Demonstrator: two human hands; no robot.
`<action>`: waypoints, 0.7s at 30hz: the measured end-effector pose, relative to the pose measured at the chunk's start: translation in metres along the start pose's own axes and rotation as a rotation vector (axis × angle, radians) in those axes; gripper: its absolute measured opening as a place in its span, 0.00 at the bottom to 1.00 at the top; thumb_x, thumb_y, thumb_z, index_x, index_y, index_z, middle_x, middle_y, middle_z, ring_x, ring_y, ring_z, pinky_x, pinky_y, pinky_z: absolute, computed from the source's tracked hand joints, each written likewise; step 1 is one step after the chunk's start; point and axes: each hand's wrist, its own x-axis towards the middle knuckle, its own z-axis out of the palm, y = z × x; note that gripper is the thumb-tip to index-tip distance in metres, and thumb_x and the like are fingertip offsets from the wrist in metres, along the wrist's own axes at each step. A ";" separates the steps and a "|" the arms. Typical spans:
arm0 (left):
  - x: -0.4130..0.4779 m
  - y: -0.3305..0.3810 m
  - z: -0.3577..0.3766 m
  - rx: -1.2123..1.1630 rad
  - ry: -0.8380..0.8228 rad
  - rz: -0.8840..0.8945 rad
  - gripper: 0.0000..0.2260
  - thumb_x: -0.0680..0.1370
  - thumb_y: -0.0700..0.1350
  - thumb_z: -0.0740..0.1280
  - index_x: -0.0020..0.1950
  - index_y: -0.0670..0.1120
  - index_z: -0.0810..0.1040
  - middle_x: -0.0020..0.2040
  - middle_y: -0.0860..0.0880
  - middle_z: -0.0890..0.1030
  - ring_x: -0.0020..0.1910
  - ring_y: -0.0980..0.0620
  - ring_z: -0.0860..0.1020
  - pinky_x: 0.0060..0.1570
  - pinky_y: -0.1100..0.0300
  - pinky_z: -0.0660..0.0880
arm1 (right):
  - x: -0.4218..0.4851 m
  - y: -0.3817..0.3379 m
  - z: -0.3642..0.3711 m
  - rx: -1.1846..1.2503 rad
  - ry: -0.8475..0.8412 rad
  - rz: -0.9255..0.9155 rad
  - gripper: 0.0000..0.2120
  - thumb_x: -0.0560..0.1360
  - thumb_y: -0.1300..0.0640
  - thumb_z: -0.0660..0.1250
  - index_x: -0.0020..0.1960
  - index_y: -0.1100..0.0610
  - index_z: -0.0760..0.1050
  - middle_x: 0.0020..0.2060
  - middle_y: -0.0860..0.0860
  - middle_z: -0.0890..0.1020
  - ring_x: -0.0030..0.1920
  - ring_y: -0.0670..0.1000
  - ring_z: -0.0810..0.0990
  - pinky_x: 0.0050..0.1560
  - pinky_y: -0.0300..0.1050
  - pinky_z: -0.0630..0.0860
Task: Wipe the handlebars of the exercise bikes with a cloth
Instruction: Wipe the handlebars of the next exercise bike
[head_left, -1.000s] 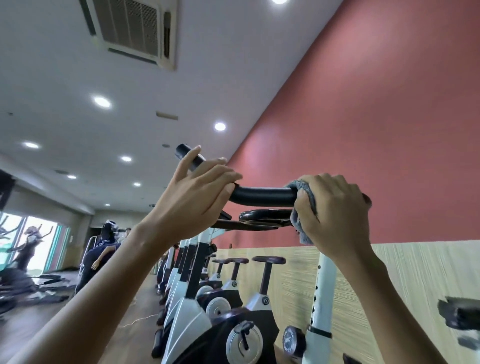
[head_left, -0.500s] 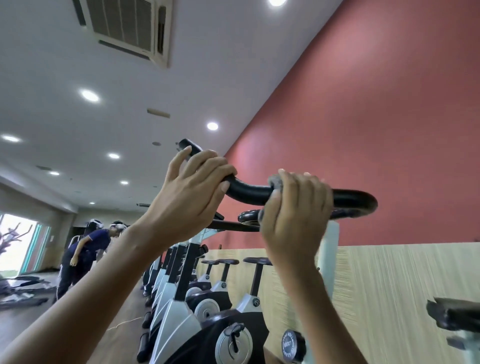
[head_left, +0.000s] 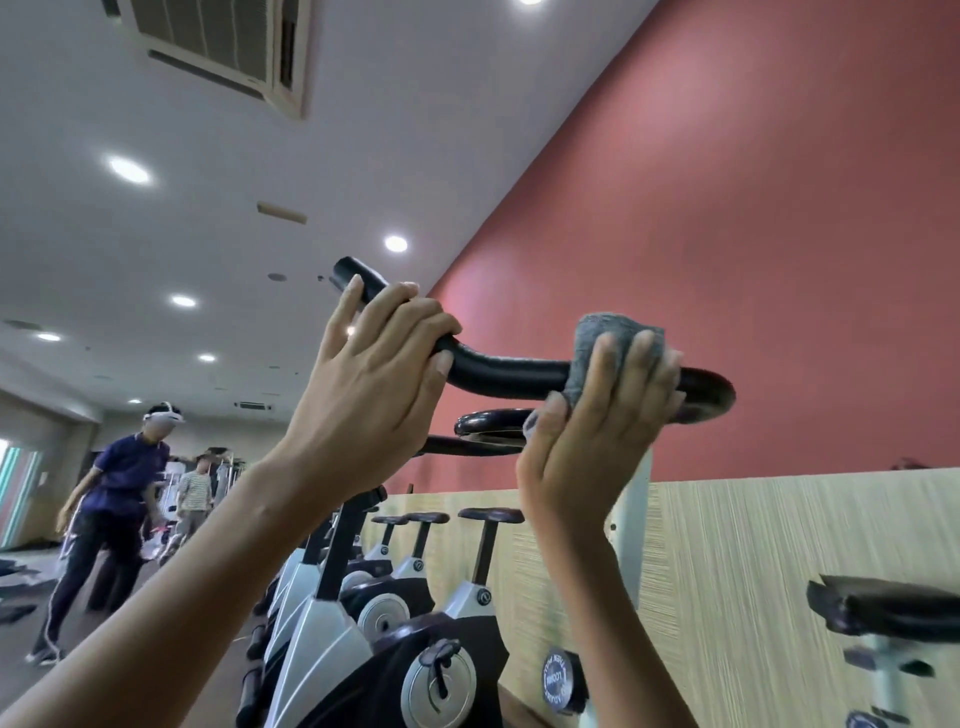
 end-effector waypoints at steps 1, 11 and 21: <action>0.000 0.002 0.001 0.000 0.012 -0.010 0.16 0.83 0.47 0.50 0.62 0.45 0.75 0.59 0.50 0.77 0.70 0.47 0.67 0.76 0.44 0.50 | -0.002 -0.011 0.002 0.003 -0.029 -0.067 0.23 0.82 0.52 0.48 0.73 0.62 0.59 0.72 0.63 0.61 0.76 0.63 0.53 0.75 0.64 0.50; 0.000 0.012 0.014 -0.037 0.063 -0.082 0.17 0.83 0.48 0.49 0.60 0.43 0.74 0.59 0.48 0.76 0.72 0.46 0.65 0.77 0.48 0.47 | 0.001 0.044 0.004 -0.039 0.052 -0.123 0.26 0.83 0.49 0.46 0.78 0.53 0.49 0.77 0.49 0.48 0.78 0.56 0.45 0.76 0.62 0.48; 0.000 0.012 0.009 0.028 0.028 -0.081 0.17 0.83 0.48 0.49 0.61 0.43 0.74 0.60 0.47 0.76 0.71 0.45 0.66 0.77 0.49 0.47 | -0.009 0.014 0.001 -0.006 -0.094 -0.324 0.26 0.83 0.46 0.44 0.79 0.50 0.44 0.78 0.49 0.43 0.78 0.54 0.41 0.76 0.57 0.40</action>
